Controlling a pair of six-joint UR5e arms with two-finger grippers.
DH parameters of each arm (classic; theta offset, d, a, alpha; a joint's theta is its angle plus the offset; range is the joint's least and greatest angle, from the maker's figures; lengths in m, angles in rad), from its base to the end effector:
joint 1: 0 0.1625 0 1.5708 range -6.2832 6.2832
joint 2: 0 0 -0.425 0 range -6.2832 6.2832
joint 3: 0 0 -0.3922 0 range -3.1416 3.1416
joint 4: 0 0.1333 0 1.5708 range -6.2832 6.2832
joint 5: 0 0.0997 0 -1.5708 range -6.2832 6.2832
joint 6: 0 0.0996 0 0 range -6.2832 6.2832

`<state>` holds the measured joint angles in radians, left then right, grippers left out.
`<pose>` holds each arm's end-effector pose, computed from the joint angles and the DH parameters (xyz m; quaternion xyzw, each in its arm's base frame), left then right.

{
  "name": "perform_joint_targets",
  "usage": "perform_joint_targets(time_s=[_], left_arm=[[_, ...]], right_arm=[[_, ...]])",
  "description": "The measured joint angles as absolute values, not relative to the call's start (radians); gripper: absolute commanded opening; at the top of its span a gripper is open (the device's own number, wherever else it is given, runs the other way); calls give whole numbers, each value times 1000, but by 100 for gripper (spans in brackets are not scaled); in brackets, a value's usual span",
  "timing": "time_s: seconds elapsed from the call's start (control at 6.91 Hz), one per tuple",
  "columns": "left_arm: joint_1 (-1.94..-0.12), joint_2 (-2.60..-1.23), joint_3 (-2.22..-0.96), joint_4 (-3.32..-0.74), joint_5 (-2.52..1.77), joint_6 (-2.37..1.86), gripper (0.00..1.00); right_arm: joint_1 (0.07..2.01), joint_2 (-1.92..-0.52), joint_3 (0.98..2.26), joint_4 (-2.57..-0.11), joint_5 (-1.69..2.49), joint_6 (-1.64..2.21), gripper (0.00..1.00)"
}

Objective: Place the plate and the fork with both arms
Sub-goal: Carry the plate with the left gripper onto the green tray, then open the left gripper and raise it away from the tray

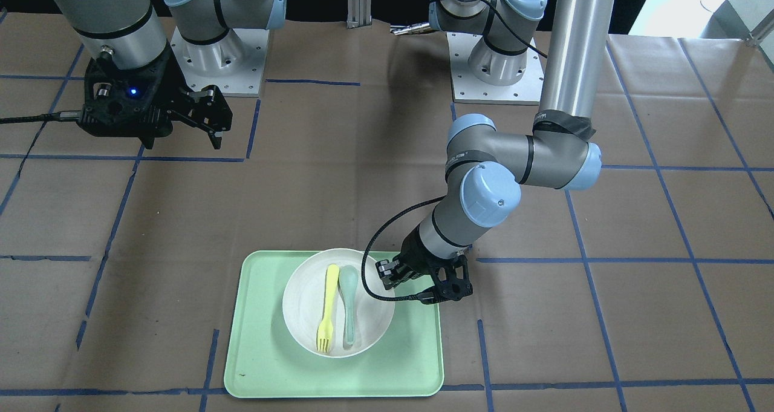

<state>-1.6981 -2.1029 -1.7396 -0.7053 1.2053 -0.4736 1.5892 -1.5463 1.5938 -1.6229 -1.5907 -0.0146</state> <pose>-0.2474 -0.6024 0.2004 0.1541 -0.9679 0.0236 0.1969 0.1405 -0.4998 0.4696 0.0165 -0.9998 0.0023 0.0099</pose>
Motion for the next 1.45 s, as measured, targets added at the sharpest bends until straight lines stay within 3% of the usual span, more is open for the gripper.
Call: perform_joint_targets(time_s=[0.58, 0.72, 0.87, 1.01, 1.16, 1.45], left_arm=[[-1702, -2152, -1729, -632, 1209, -474, 2], [-1702, -2157, -1721, -628, 1210, -471, 14], [-1701, -2158, -1717, -630, 1210, -468, 36], [-1701, -2157, -1724, -632, 1210, -462, 76], [-1701, -2156, -1731, -631, 1209, -451, 99], [-1701, -2139, -1738, -640, 1202, -436, 98]], right_arm=[[1589, -1547, 1594, -1623, -1591, -14, 100], [1589, -1546, 1594, -1623, -1591, -14, 100], [1589, -1546, 1594, -1623, -1590, -14, 100], [1589, -1546, 1594, -1623, -1590, -14, 100], [1589, -1546, 1594, -1623, -1590, -14, 100], [1589, -1546, 1594, -1623, -1589, -14, 100]])
